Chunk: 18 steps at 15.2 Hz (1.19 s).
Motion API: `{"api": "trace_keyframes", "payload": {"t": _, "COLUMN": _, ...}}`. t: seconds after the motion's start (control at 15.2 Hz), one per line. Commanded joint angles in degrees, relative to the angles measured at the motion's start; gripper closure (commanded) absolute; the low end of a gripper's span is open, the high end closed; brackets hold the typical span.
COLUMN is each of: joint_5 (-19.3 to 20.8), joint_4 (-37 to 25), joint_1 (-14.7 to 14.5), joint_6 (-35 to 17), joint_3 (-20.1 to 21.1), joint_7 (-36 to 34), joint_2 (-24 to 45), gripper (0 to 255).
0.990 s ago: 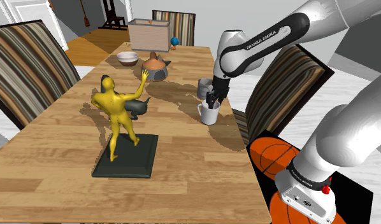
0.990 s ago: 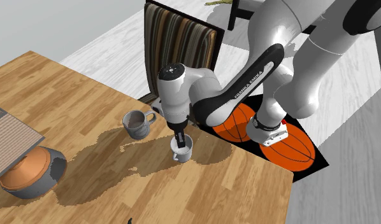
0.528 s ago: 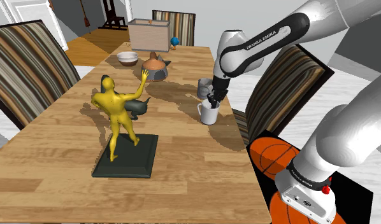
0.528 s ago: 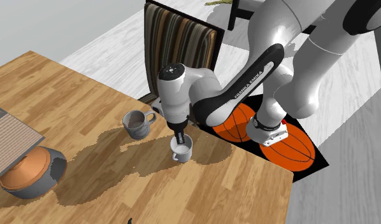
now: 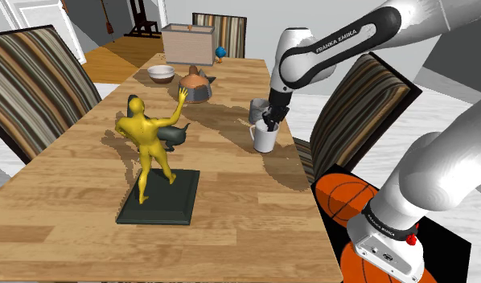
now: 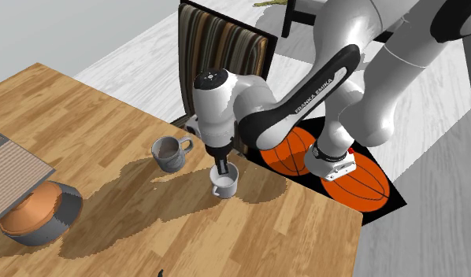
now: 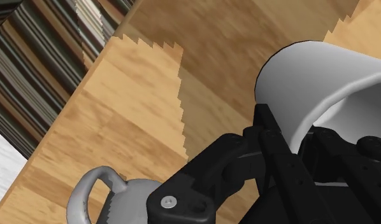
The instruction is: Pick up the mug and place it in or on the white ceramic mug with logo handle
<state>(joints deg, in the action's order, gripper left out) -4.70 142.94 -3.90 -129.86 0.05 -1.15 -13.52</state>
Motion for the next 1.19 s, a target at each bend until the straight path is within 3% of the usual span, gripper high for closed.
{"api": "trace_keyframes", "payload": {"t": 0.0, "joint_5": 0.14, "joint_4": -0.83, "joint_1": 0.08, "joint_6": 1.81, "joint_3": -0.06, "joint_7": -0.07, "joint_2": -0.97, "gripper": 255}}
{"api": "trace_keyframes", "payload": {"t": 1.12, "joint_5": 0.78, "joint_4": -9.50, "joint_1": 0.27, "joint_6": 15.82, "joint_3": -0.10, "joint_7": -1.06, "joint_2": -6.33, "gripper": 255}}
